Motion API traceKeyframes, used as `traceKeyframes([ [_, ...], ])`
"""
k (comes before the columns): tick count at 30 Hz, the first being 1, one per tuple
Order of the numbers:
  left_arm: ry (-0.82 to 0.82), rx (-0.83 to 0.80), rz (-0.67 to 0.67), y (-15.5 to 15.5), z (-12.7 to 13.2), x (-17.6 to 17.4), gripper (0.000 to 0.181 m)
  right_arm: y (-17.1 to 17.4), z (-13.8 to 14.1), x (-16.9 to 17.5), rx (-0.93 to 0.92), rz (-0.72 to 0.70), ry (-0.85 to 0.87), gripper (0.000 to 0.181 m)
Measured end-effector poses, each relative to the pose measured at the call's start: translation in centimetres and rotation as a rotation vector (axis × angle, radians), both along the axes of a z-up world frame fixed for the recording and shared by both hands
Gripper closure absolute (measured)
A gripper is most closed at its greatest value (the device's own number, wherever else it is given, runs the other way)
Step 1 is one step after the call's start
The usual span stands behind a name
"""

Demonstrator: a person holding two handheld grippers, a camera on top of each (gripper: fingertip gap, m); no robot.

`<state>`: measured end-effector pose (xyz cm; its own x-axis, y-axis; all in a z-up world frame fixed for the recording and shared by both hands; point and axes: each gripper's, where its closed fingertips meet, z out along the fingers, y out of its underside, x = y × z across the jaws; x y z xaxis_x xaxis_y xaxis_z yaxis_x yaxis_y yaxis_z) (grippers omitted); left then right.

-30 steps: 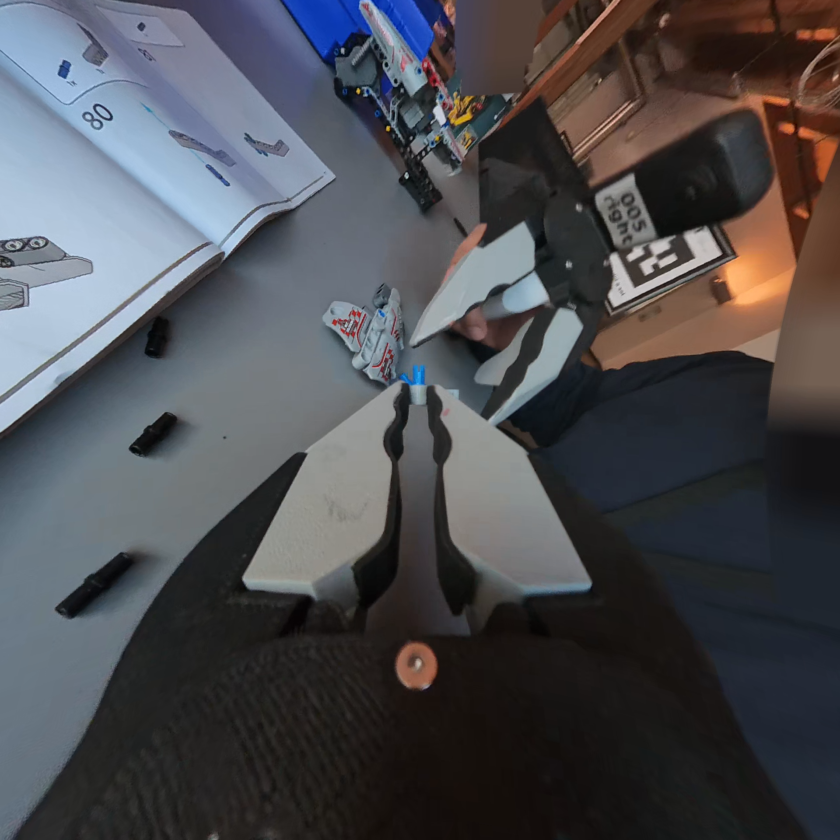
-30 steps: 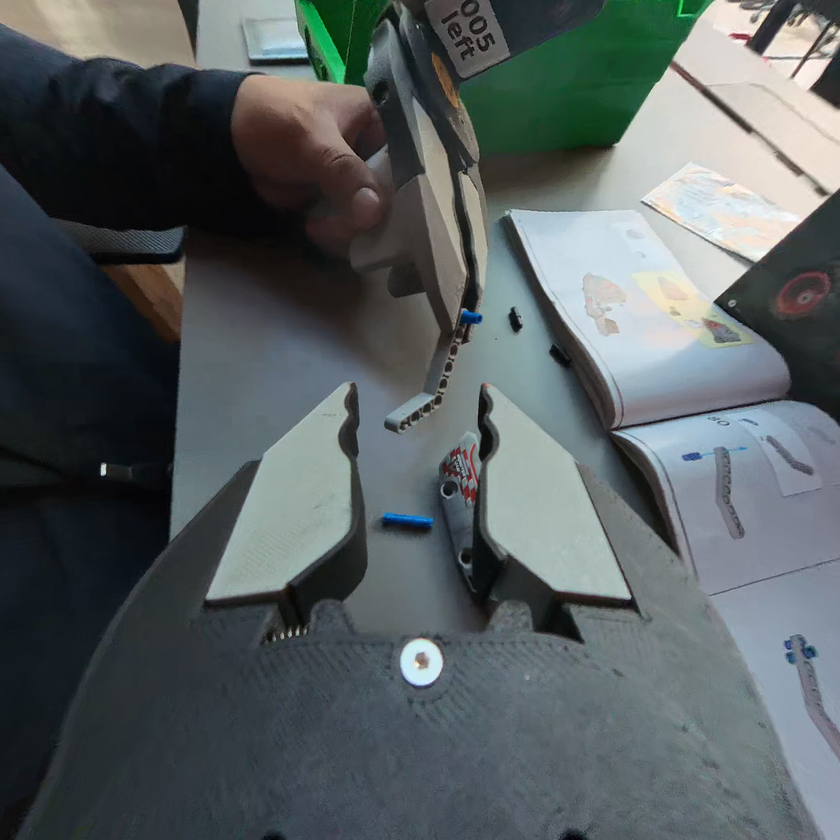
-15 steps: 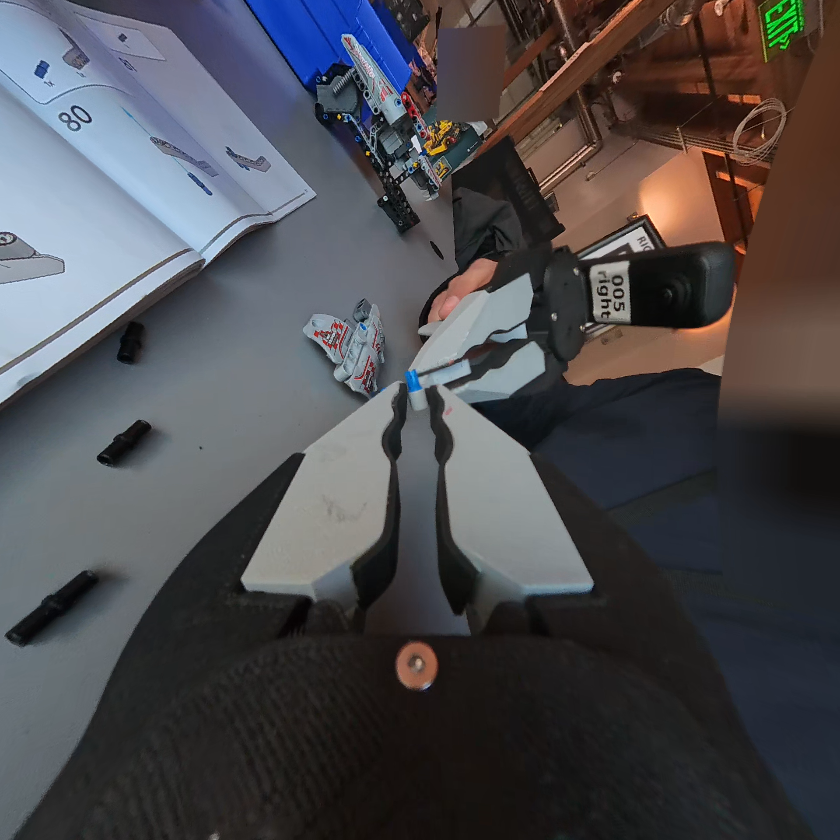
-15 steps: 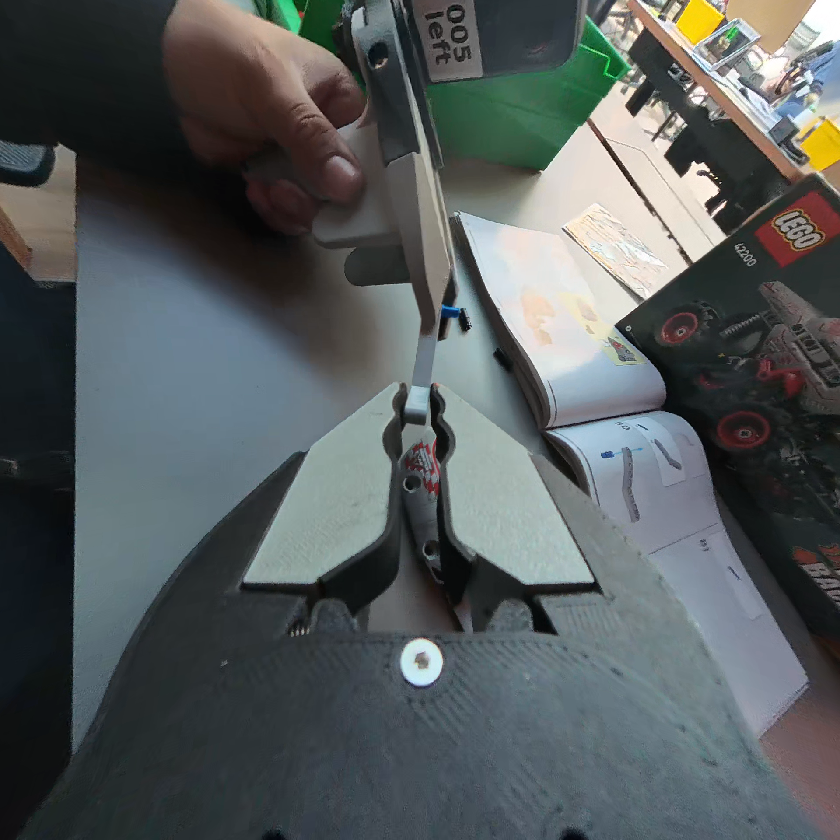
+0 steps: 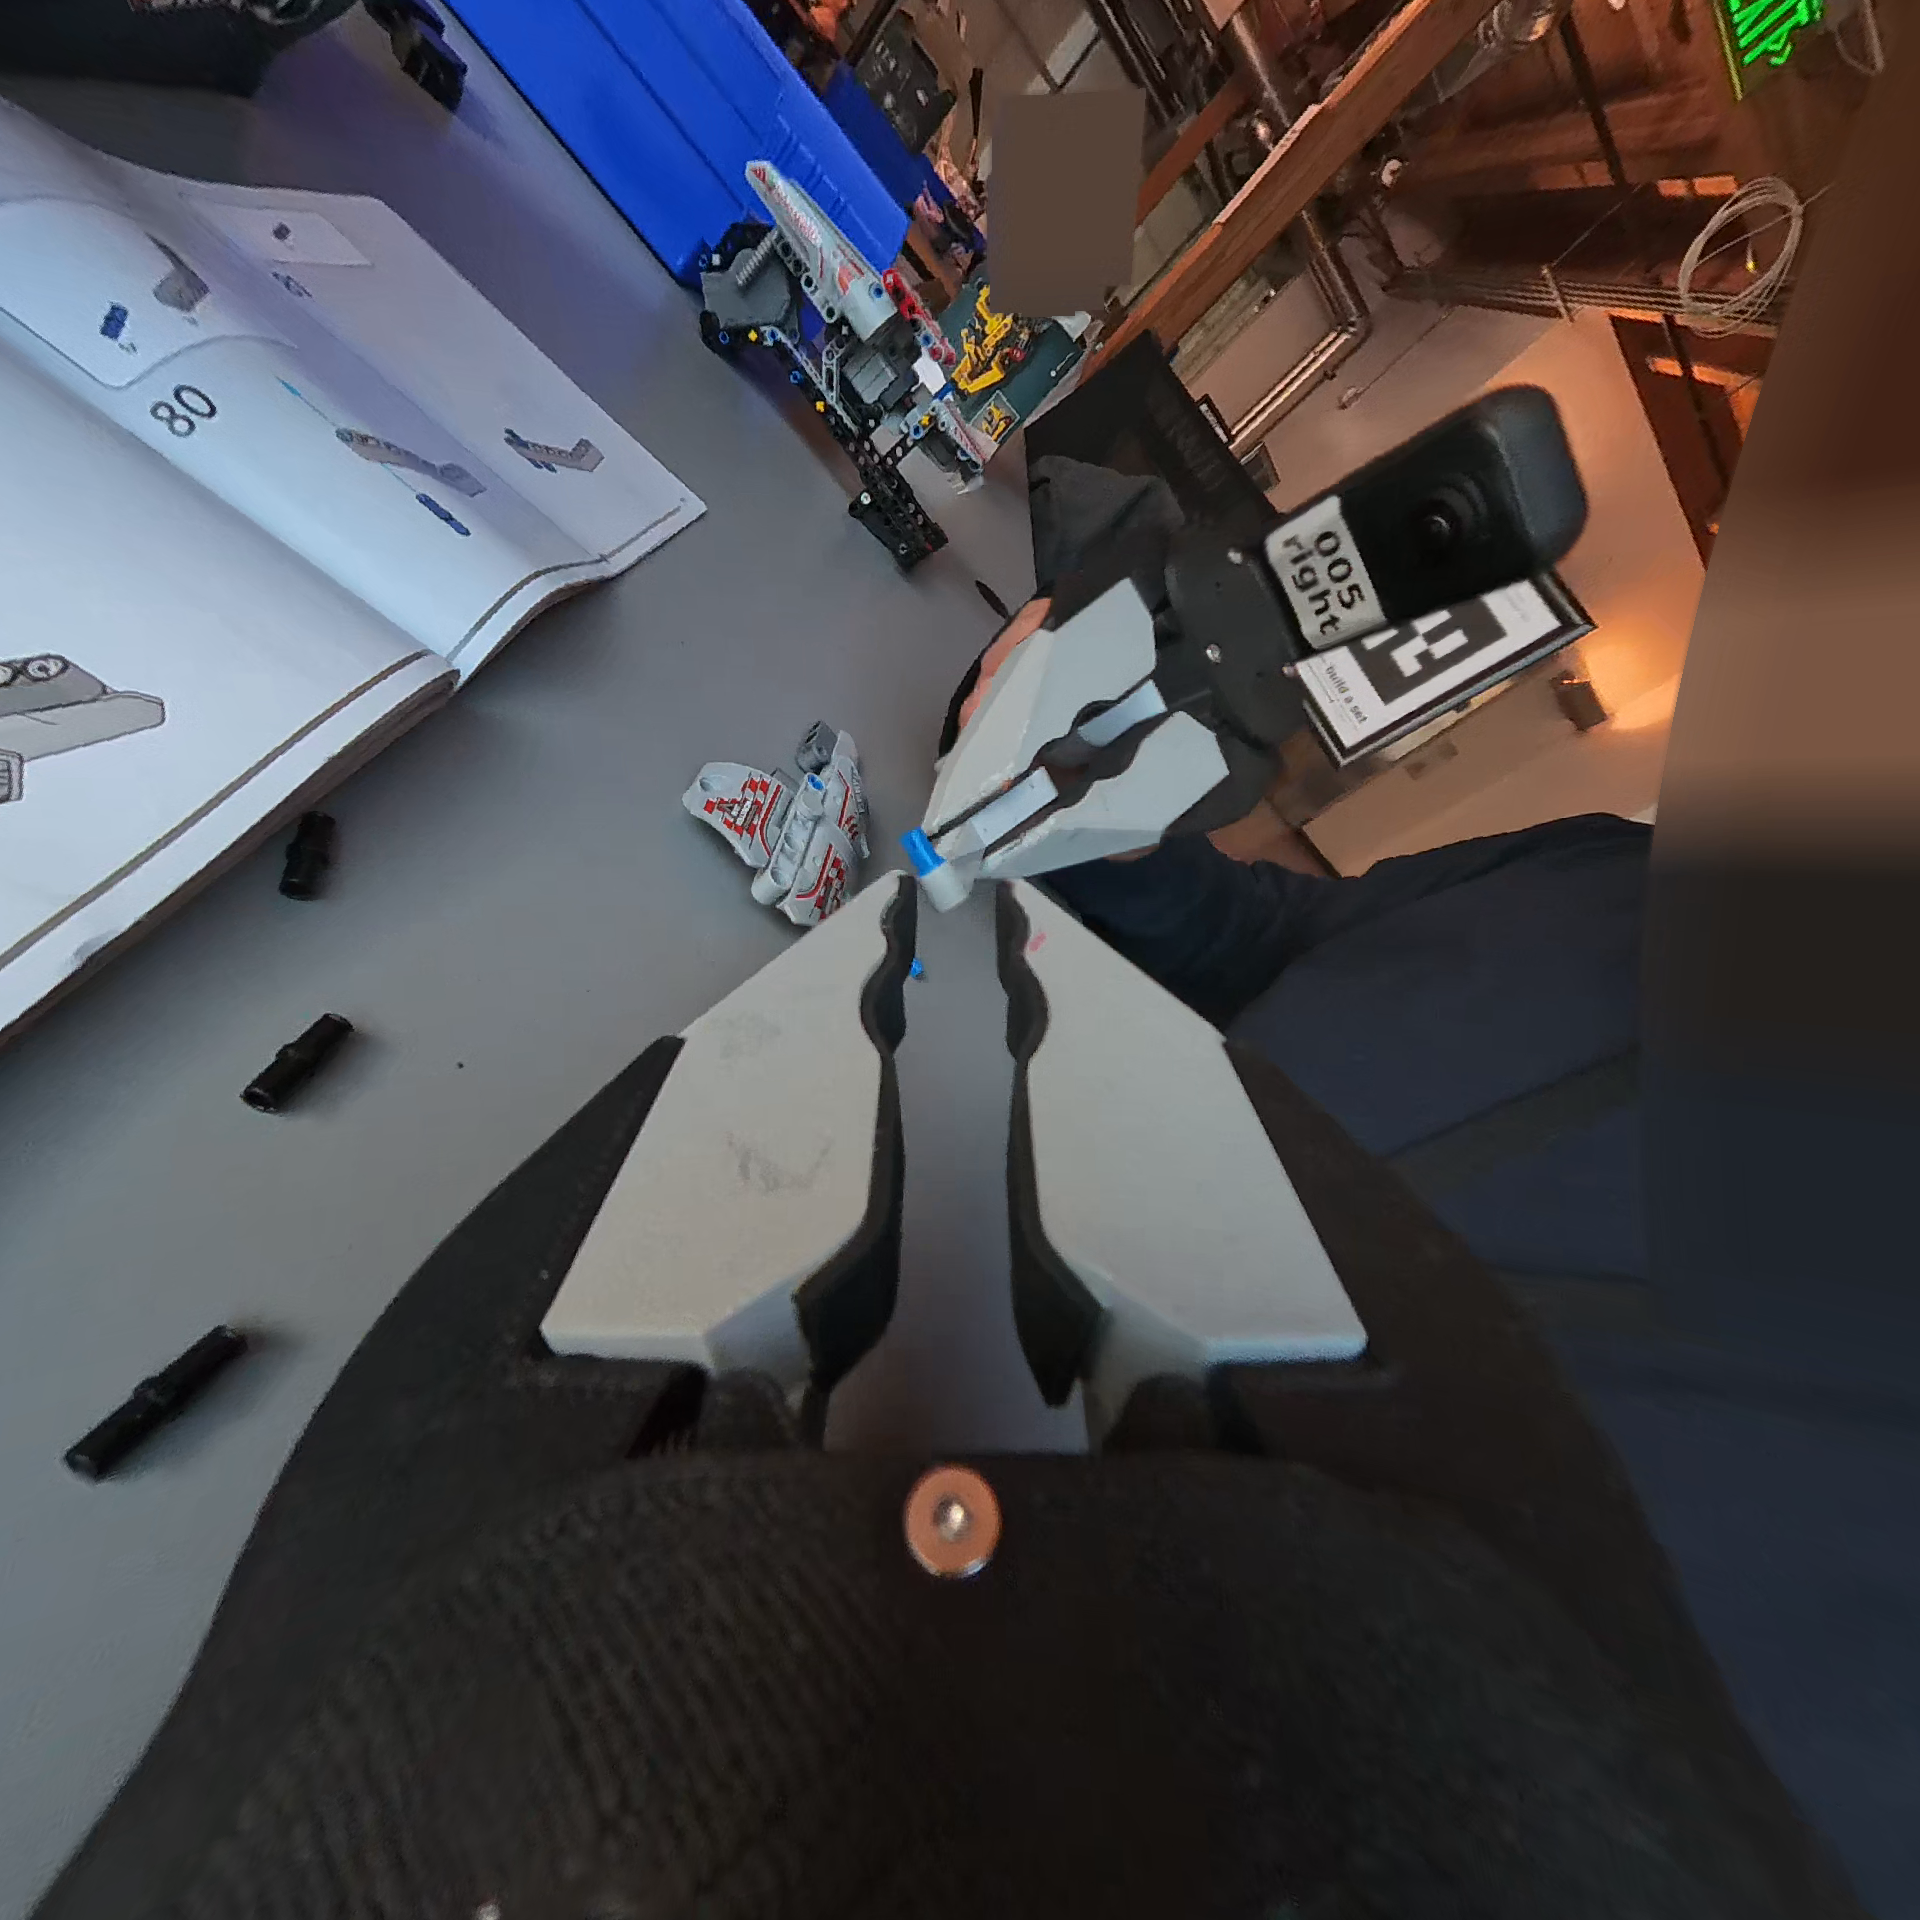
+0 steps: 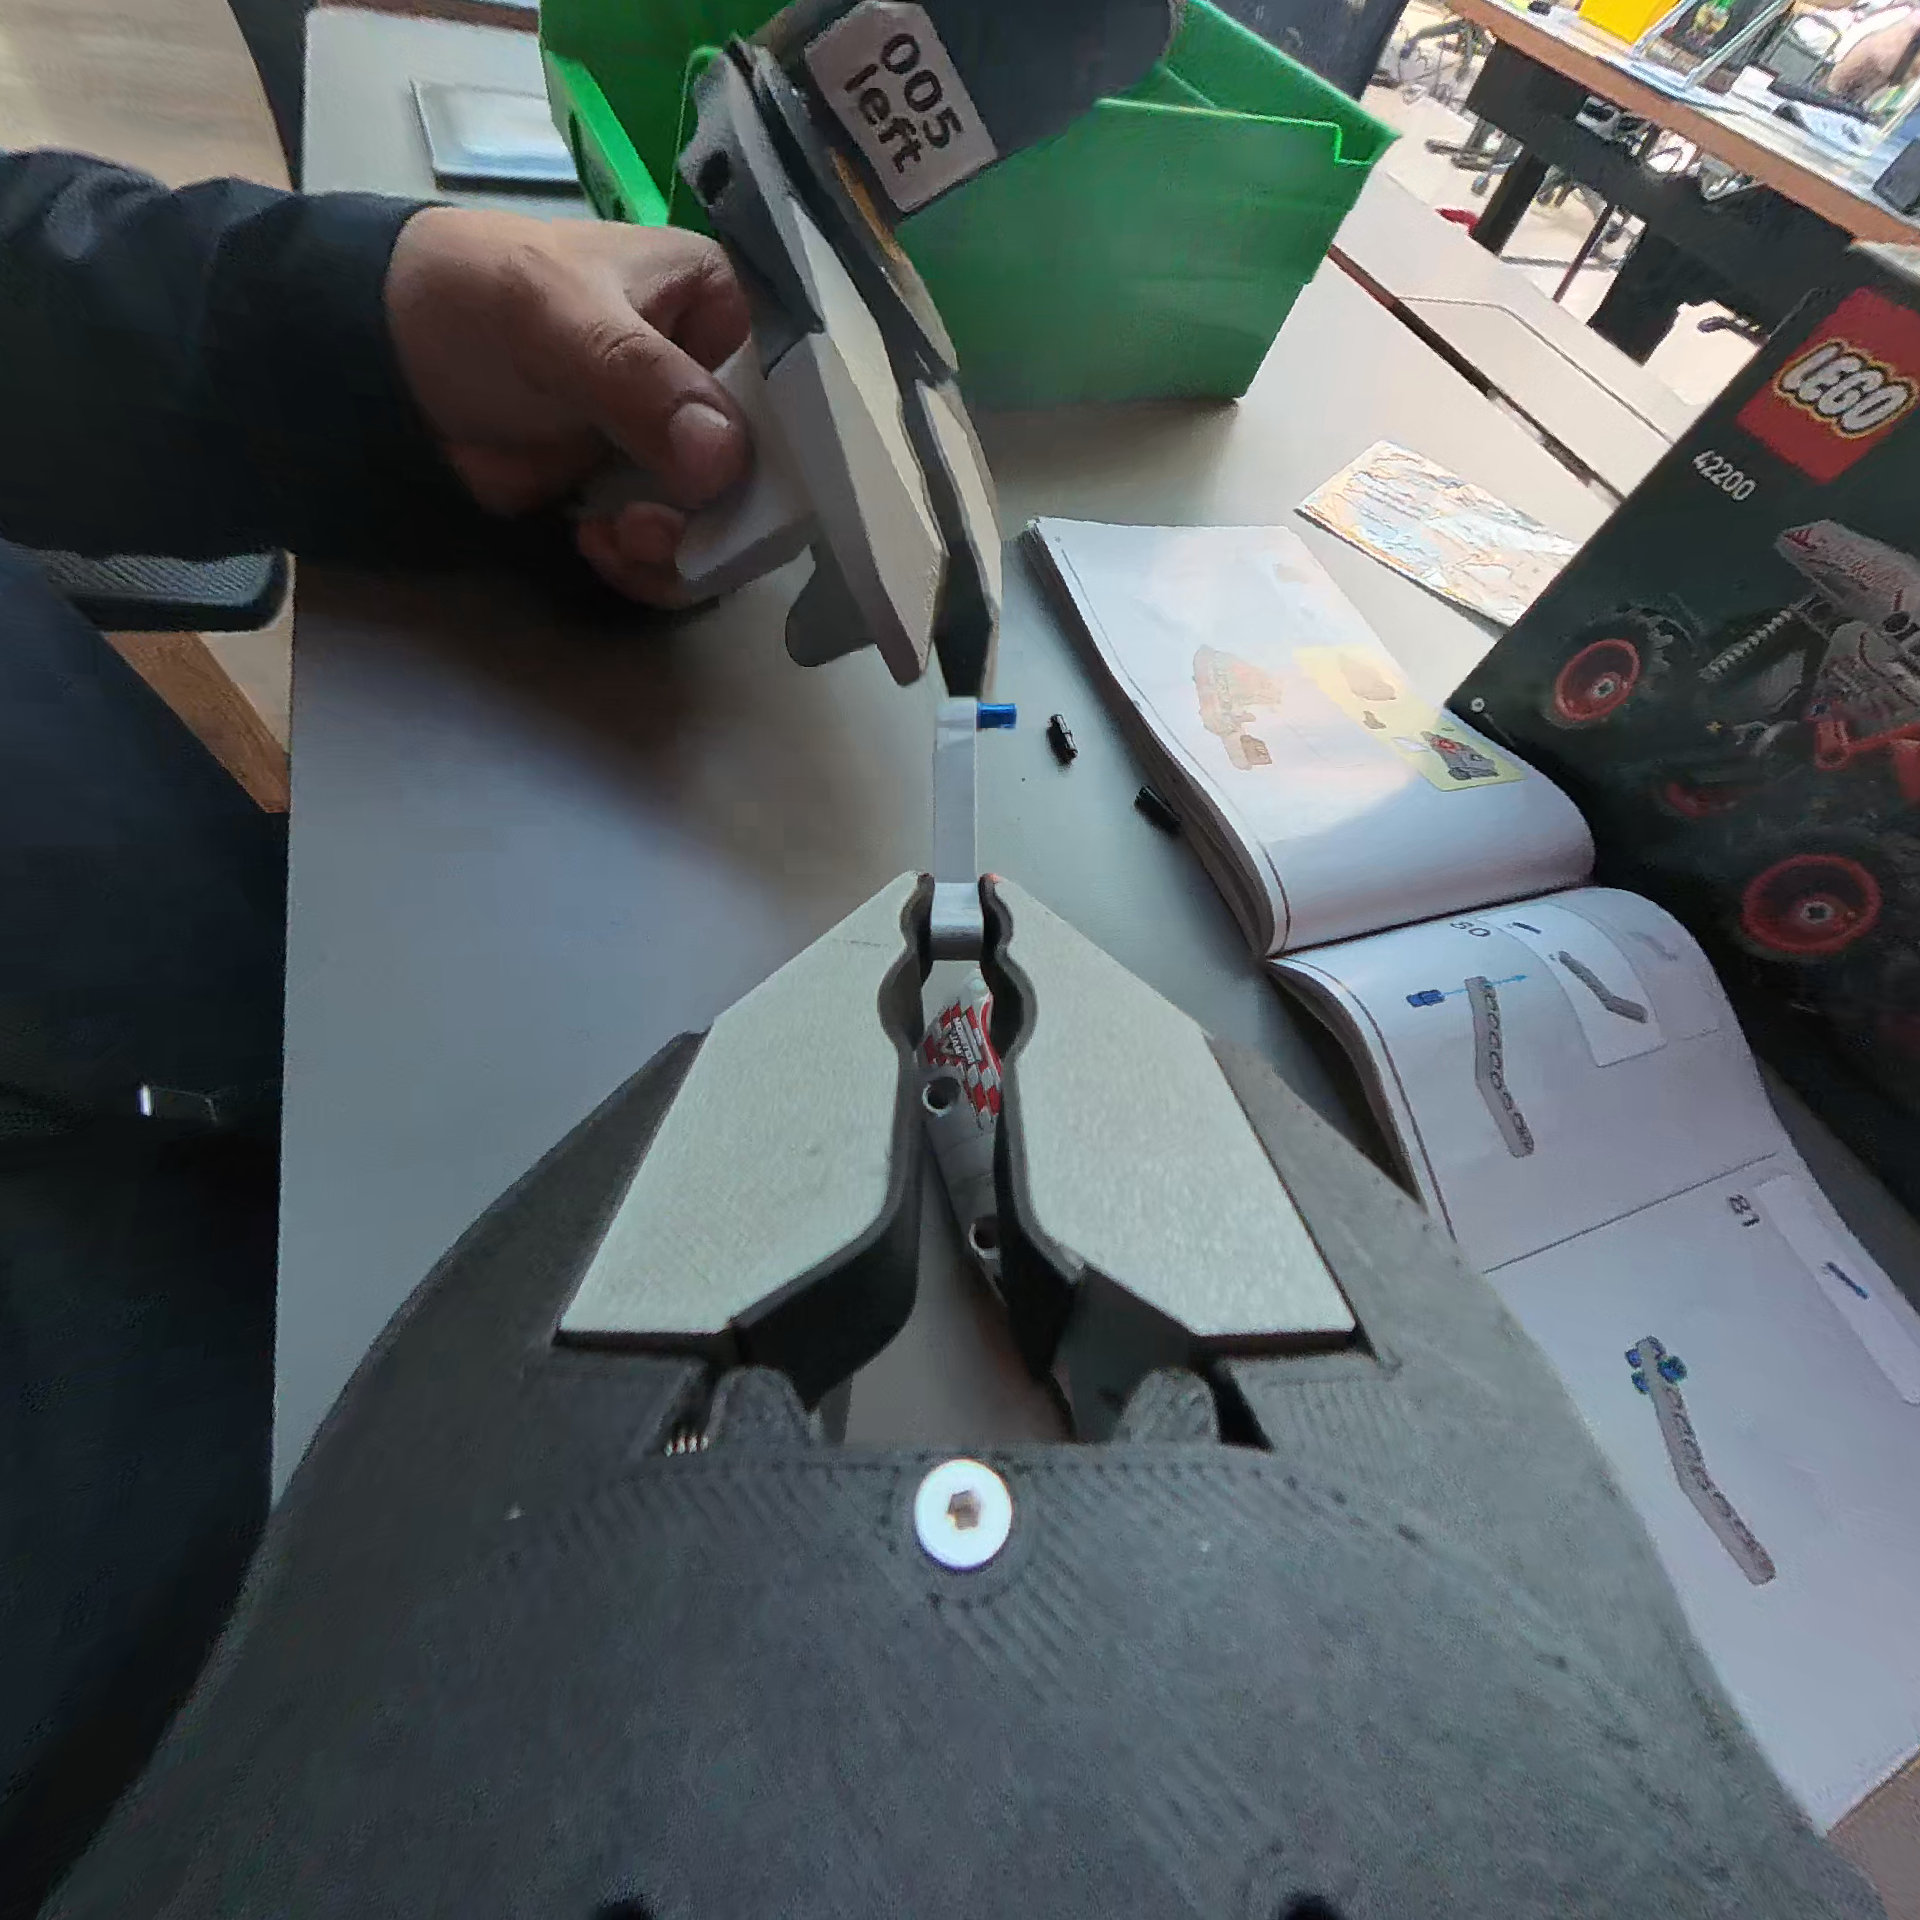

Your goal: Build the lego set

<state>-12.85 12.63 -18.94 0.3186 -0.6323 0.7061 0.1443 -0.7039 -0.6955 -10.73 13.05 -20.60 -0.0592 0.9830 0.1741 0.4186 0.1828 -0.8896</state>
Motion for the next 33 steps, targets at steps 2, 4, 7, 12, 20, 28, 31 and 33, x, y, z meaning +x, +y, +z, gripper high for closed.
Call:
traceKeyframes([
  [2,0.031,0.051,0.009,-0.1,0.4,-0.3,0.167,0.4,0.4,0.3,-0.065,0.004,0.022,0.176],
  [4,0.121,0.138,0.023,-0.2,0.5,-0.6,0.162,0.7,1.2,0.5,-0.177,0.025,0.065,0.176],
  [7,0.388,0.308,0.068,0.1,-0.5,-1.2,0.151,0.2,1.9,1.0,-0.476,0.135,0.097,0.177],
  [12,0.602,0.514,0.036,-0.3,-0.6,-0.4,0.145,0.4,2.8,1.7,-0.870,0.277,0.029,0.177],
  [20,0.694,0.734,0.068,0.8,2.3,-0.7,0.141,0.7,3.6,0.8,-1.077,0.444,-0.213,0.178],
  [28,0.670,0.789,-0.051,-0.1,1.5,0.5,0.175,-0.5,2.5,0.0,-1.124,0.537,-0.280,0.177],
  [31,0.701,0.804,-0.049,0.0,0.8,0.6,0.175,-0.1,2.1,0.1,-1.138,0.529,-0.271,0.177],
  [33,0.689,0.771,-0.038,0.2,0.5,0.5,0.175,0.3,2.1,-0.1,-1.139,0.521,-0.241,0.176],
])
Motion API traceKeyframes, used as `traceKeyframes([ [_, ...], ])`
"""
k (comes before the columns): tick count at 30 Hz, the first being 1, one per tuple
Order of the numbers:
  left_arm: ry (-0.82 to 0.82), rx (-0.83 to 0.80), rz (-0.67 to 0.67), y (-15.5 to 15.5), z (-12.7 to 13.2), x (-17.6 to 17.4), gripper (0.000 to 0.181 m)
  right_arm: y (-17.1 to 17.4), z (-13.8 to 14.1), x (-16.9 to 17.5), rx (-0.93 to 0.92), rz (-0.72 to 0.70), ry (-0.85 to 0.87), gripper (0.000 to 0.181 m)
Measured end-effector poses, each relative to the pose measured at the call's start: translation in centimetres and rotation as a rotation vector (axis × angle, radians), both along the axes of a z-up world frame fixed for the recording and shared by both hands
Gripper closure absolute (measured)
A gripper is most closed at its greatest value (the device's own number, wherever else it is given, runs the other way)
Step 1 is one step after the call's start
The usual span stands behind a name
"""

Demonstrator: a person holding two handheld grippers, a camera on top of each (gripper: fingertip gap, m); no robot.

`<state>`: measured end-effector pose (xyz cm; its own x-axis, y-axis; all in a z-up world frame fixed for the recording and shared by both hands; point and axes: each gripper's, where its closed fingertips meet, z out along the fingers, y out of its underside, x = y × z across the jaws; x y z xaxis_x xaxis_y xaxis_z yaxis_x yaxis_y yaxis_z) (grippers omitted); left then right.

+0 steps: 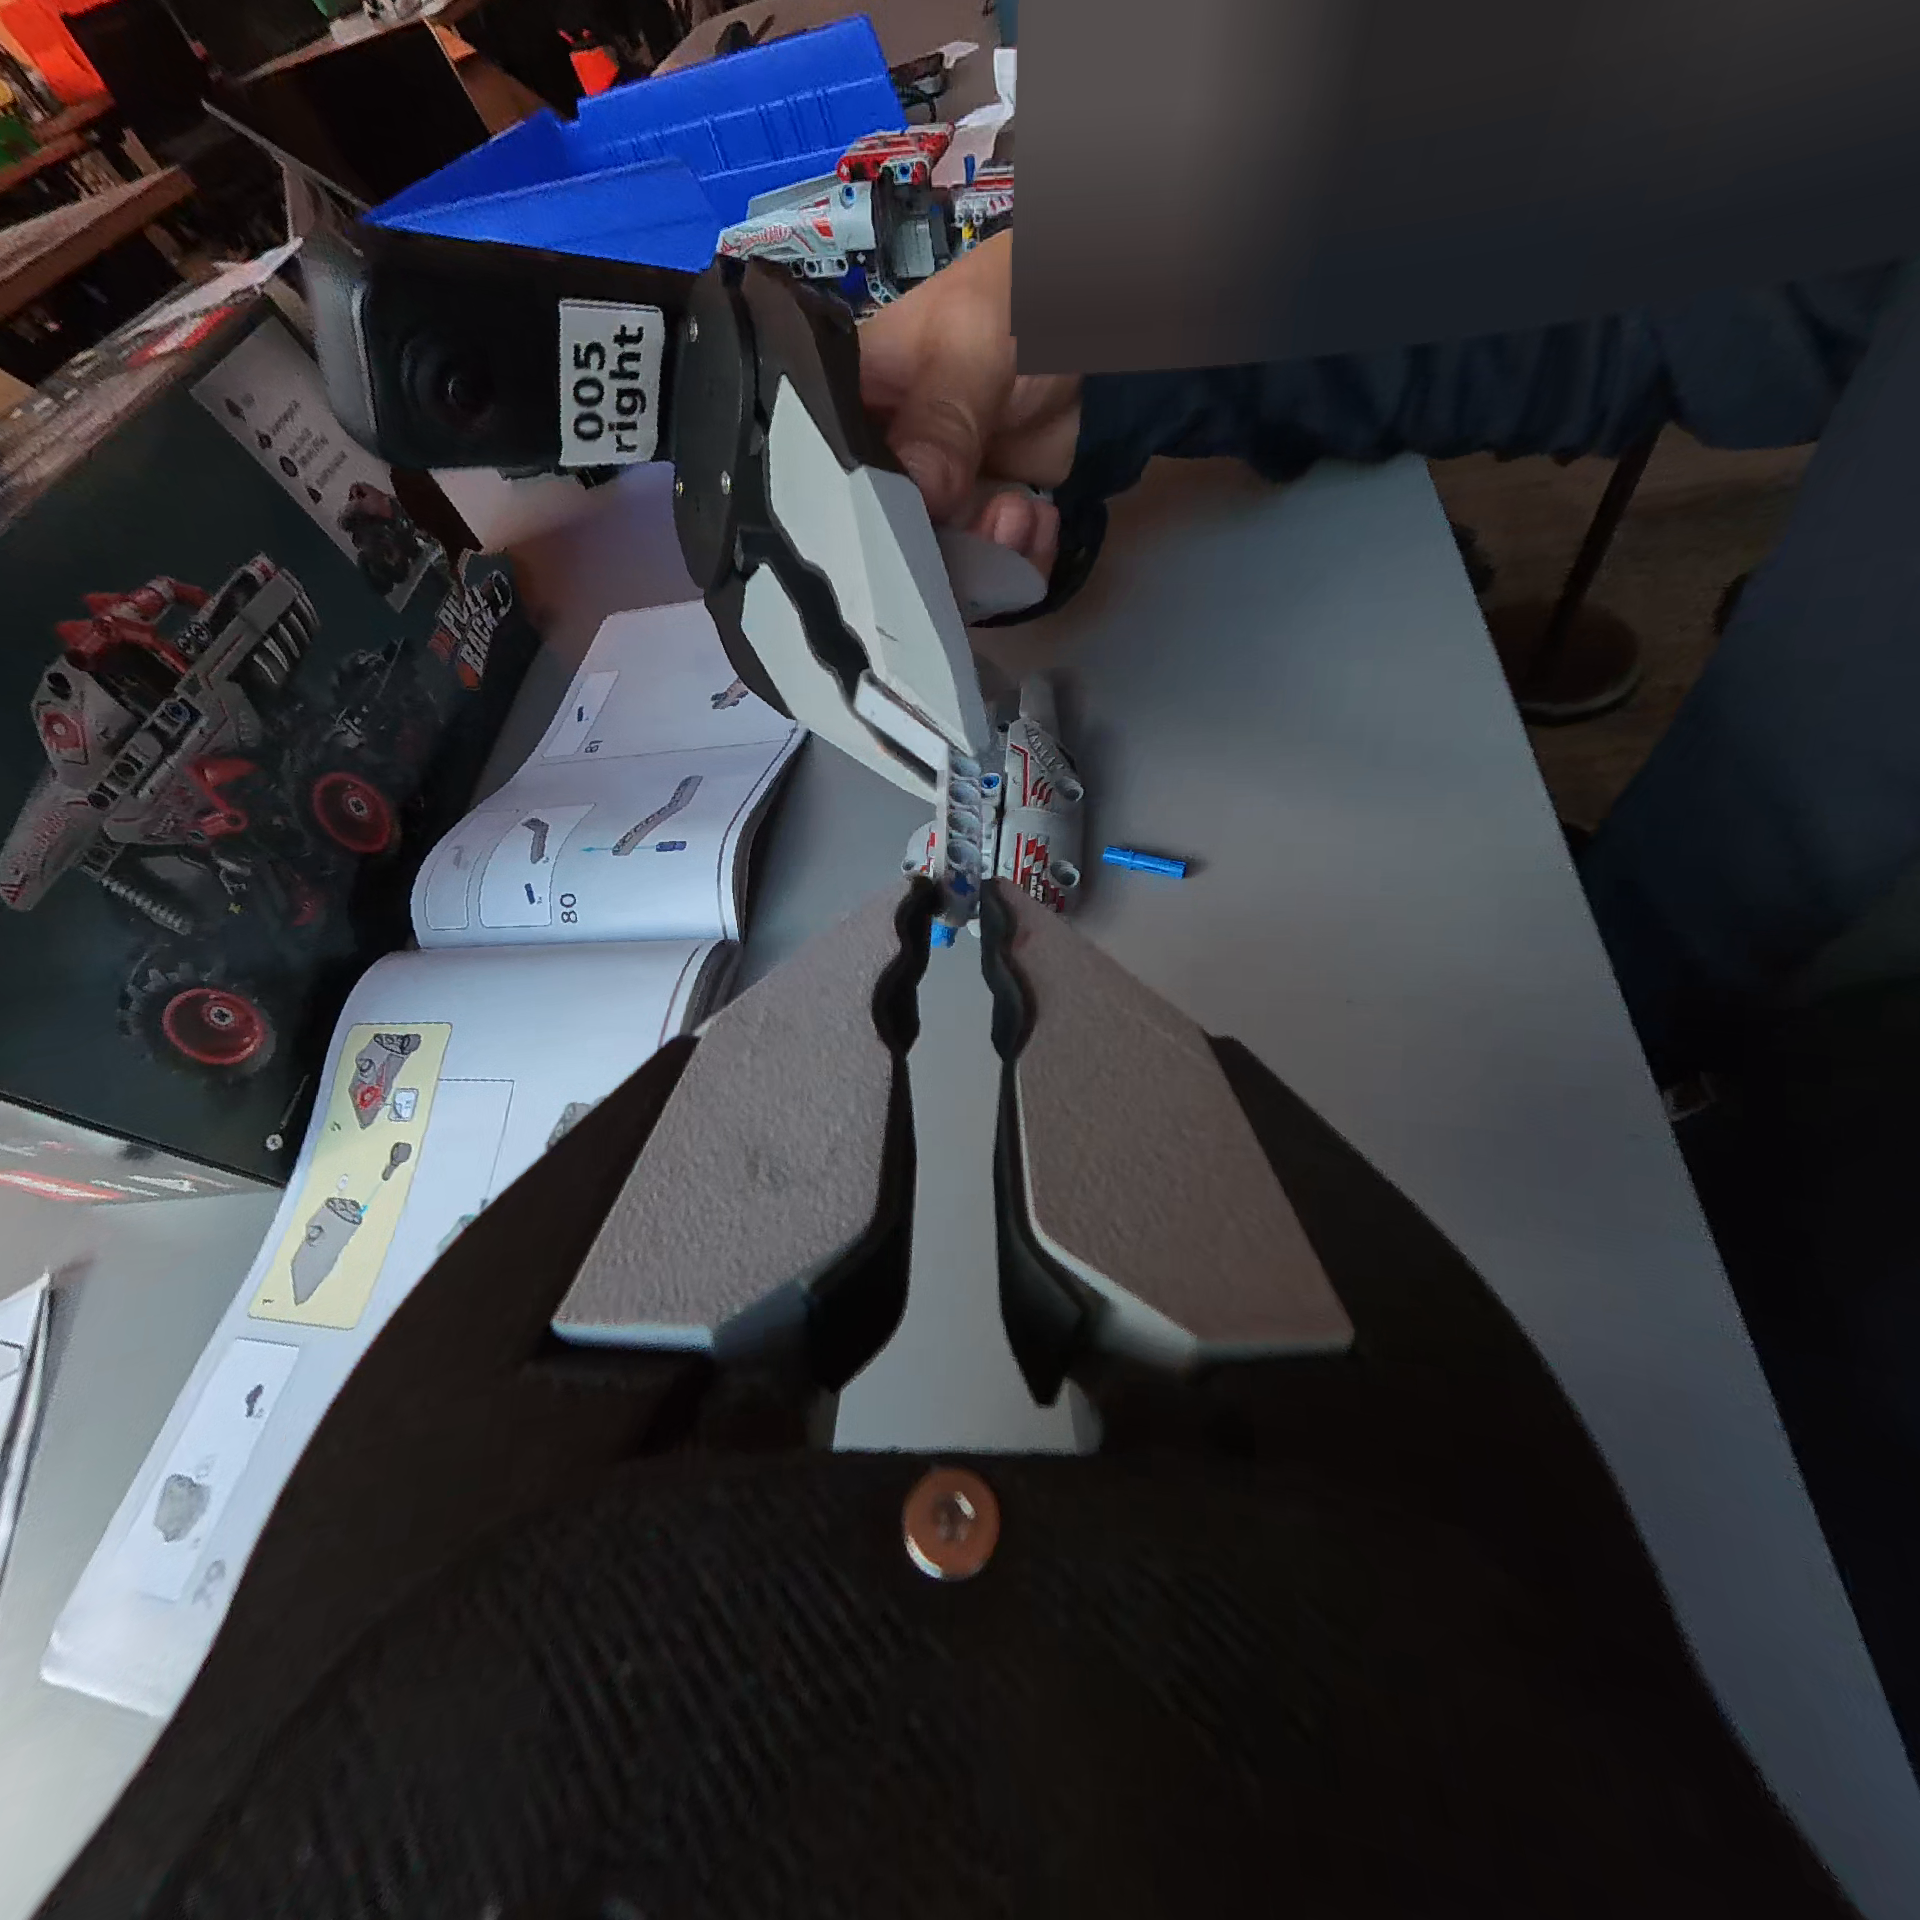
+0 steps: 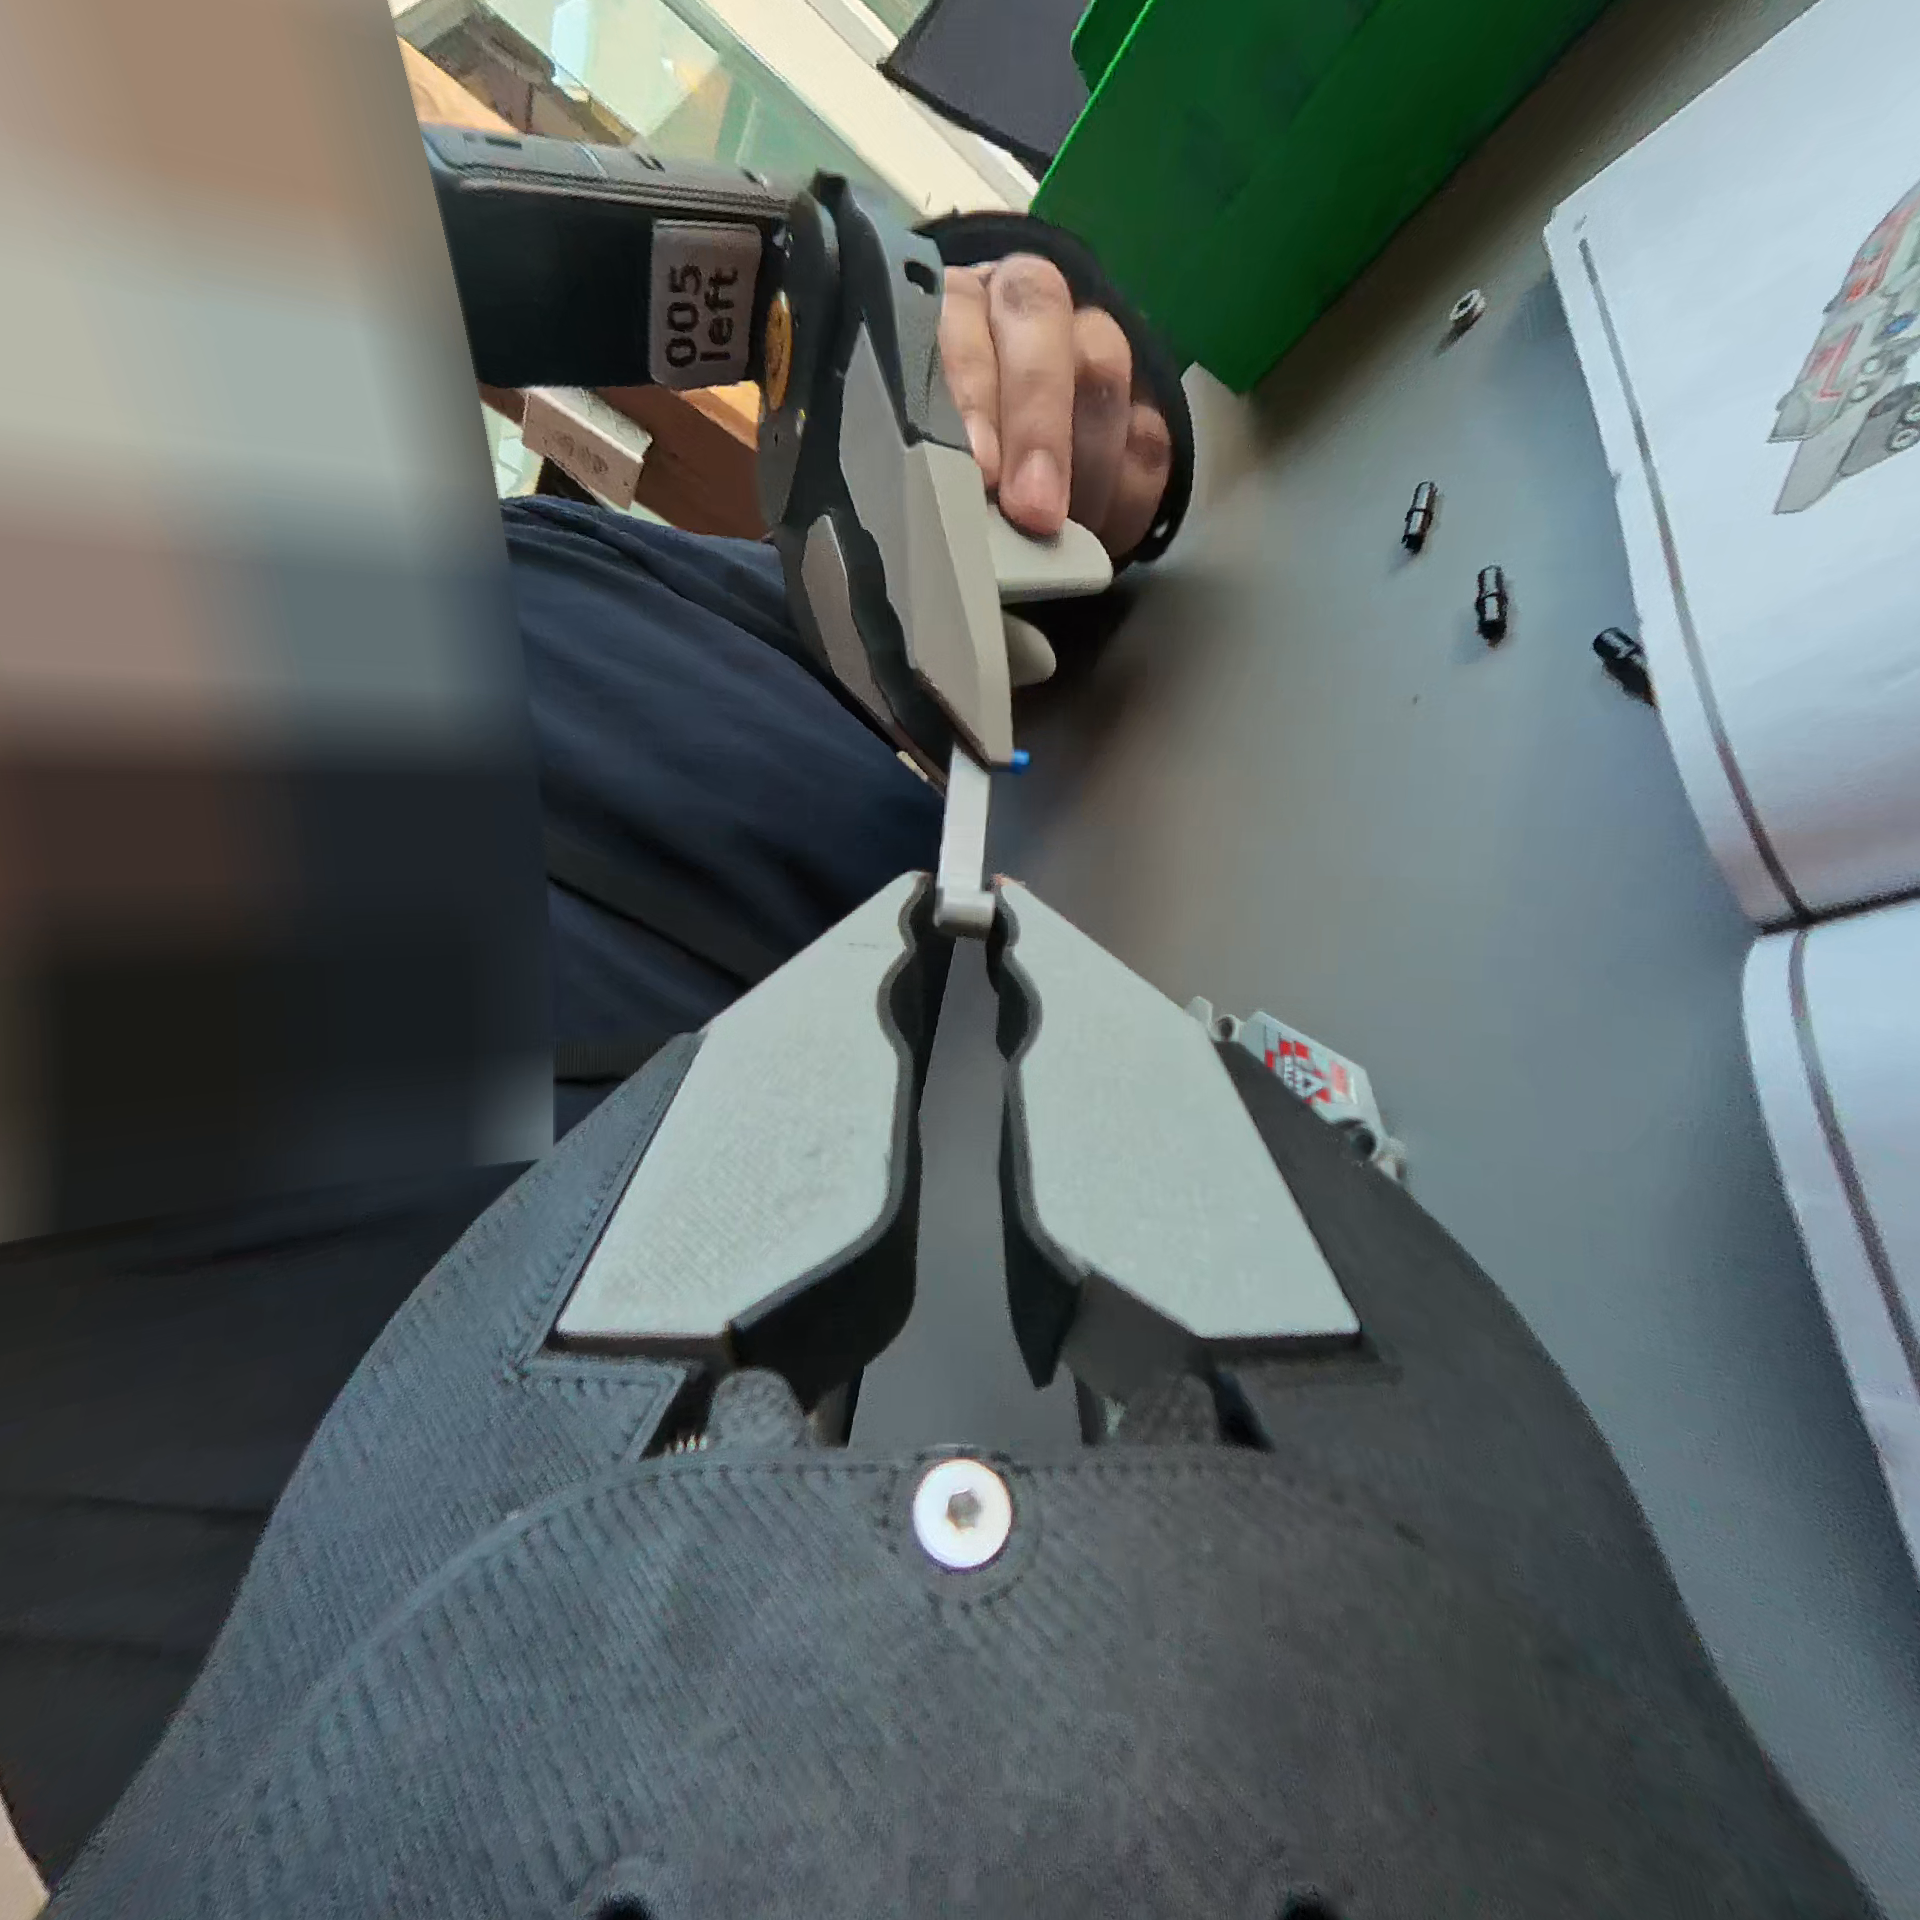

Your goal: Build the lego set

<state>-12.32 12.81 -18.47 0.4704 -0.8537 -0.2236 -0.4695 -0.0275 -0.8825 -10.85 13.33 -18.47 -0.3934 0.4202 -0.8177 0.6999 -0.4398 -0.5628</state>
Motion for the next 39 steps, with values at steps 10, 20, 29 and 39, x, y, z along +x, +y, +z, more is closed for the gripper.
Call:
traceKeyframes([
  [10,-0.024,0.003,0.044,0.4,-0.2,-0.7,0.175,1.1,0.7,-0.2,0.119,-0.071,0.110,0.176],
  [20,-0.143,-0.134,0.083,1.0,-0.2,-1.3,0.162,1.3,2.4,1.3,0.400,-0.104,0.279,0.177],
  [29,-0.508,-0.596,-0.122,-0.9,0.7,0.3,0.153,-0.2,3.1,2.5,1.204,-0.252,0.686,0.177],
  [39,-0.613,-0.772,-0.195,-0.9,0.4,1.0,0.159,-1.5,1.0,1.3,1.328,-0.177,0.694,0.177],
])
